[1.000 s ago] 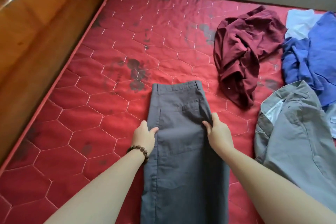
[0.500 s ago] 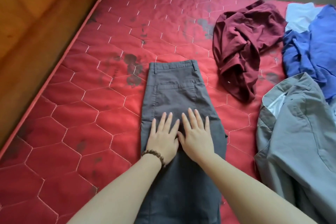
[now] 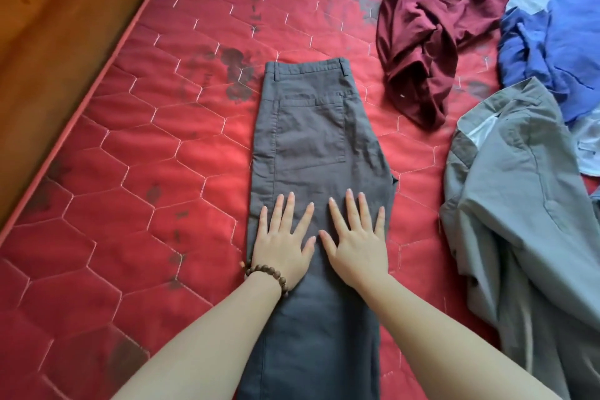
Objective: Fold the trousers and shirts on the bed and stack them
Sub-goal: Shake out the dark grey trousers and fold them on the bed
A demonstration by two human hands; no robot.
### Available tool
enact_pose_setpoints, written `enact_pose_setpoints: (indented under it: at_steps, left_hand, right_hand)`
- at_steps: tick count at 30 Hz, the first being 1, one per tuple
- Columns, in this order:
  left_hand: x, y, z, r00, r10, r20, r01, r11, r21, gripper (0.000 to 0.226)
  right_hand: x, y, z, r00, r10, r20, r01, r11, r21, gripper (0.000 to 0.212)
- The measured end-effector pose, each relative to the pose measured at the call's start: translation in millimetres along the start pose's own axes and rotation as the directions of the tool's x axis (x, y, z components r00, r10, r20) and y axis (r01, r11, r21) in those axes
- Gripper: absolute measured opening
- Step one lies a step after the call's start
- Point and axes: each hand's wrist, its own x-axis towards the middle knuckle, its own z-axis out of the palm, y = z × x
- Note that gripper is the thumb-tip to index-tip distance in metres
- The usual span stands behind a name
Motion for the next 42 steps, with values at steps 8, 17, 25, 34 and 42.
enact_pose_setpoints:
  at_steps: [8, 17, 25, 34, 42]
  left_hand:
    - [-105.9, 25.1, 15.5, 0.996, -0.015, 0.091, 0.014, 1.0, 0.013, 0.064]
    - [-202.1, 51.4, 26.3, 0.993, -0.047, 0.109, 0.053, 0.997, -0.049, 0.061]
    - [-258.7, 53.4, 39.9, 0.995, -0.014, 0.099, 0.019, 0.999, -0.044, 0.06]
    - [-366.5, 54.5, 47.1, 0.984, 0.076, 0.163, -0.065, 0.995, -0.074, 0.06]
    - [-405.1, 53.7, 39.9, 0.989, -0.013, 0.144, 0.034, 0.989, -0.147, 0.062]
  right_hand:
    - [-104.2, -17.7, 17.9, 0.996, -0.019, 0.084, 0.019, 1.0, 0.004, 0.067]
    - [-203.0, -40.6, 39.1, 0.999, -0.023, 0.037, 0.023, 1.0, 0.001, 0.057]
    - [-261.1, -57.8, 50.1, 0.998, 0.059, 0.008, -0.059, 0.998, 0.001, 0.057]
    - [-364.9, -80.4, 63.9, 0.996, 0.059, 0.065, -0.061, 0.998, 0.028, 0.059]
    - [-403.2, -81.8, 45.0, 0.993, 0.048, 0.109, -0.071, 0.974, 0.214, 0.061]
